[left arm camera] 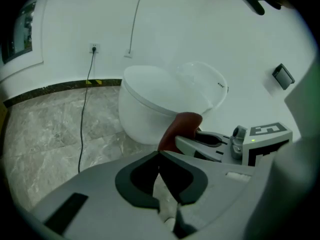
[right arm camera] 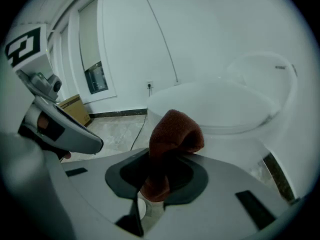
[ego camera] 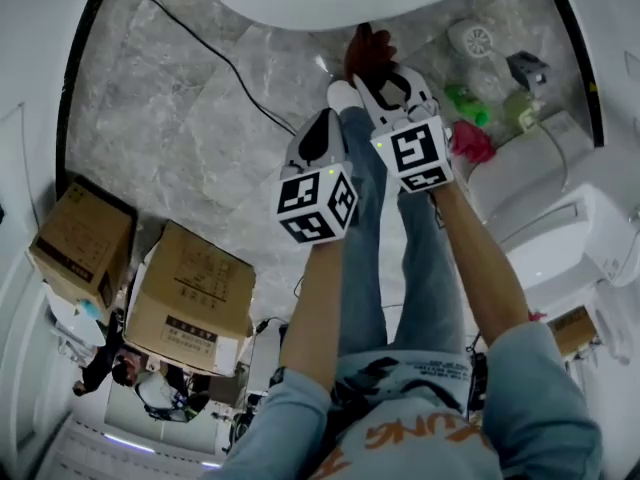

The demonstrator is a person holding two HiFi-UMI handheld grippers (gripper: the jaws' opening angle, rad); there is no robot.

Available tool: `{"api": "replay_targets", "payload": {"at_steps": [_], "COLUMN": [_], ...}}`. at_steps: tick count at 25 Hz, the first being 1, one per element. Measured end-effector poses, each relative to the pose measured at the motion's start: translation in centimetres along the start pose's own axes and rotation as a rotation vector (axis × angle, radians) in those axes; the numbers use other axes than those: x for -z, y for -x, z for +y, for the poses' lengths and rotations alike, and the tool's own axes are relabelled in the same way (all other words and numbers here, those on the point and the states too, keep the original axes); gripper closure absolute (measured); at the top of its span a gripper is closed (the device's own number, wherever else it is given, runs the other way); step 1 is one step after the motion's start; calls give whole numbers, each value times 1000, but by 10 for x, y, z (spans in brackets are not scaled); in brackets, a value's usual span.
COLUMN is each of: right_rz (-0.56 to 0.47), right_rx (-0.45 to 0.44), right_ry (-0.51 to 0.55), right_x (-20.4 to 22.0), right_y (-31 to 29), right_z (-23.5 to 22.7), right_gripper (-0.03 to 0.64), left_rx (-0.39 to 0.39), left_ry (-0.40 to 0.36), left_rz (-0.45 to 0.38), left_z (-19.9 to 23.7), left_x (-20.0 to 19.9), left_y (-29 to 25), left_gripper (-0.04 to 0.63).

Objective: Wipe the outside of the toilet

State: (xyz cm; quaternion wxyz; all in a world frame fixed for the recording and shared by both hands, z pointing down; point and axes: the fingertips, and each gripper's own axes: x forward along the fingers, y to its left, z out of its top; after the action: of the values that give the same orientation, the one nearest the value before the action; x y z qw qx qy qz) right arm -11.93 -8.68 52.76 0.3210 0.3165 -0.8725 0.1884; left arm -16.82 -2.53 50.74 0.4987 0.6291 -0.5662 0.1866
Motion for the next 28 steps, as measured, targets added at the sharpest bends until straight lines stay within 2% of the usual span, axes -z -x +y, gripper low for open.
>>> {"api": "replay_targets", "payload": {"at_steps": [4, 8, 12, 18, 23, 28], "right_rz": [11, 0, -10, 9, -23, -17], "right_rx": [150, 299, 386, 368, 362, 324], "right_ry": [-130, -259, -350, -322, -383, -275], "right_x": [26, 54, 78, 97, 103, 100], "right_y": [32, 63, 81, 75, 52, 25], "right_z": [-51, -111, -162, -206, -232, -249], "right_gripper": [540, 540, 540, 540, 540, 540], "left_rx": [52, 114, 124, 102, 72, 27], "left_ry": [-82, -169, -207, -200, -150, -76], "left_rz": [39, 53, 53, 24, -6, -77], "left_z": [-26, -70, -106, -142, -150, -142], "left_x": [-7, -10, -1, 14, 33, 45], "left_y": [-18, -41, -54, -62, -74, -83], "left_gripper": [600, 600, 600, 600, 600, 600]}}
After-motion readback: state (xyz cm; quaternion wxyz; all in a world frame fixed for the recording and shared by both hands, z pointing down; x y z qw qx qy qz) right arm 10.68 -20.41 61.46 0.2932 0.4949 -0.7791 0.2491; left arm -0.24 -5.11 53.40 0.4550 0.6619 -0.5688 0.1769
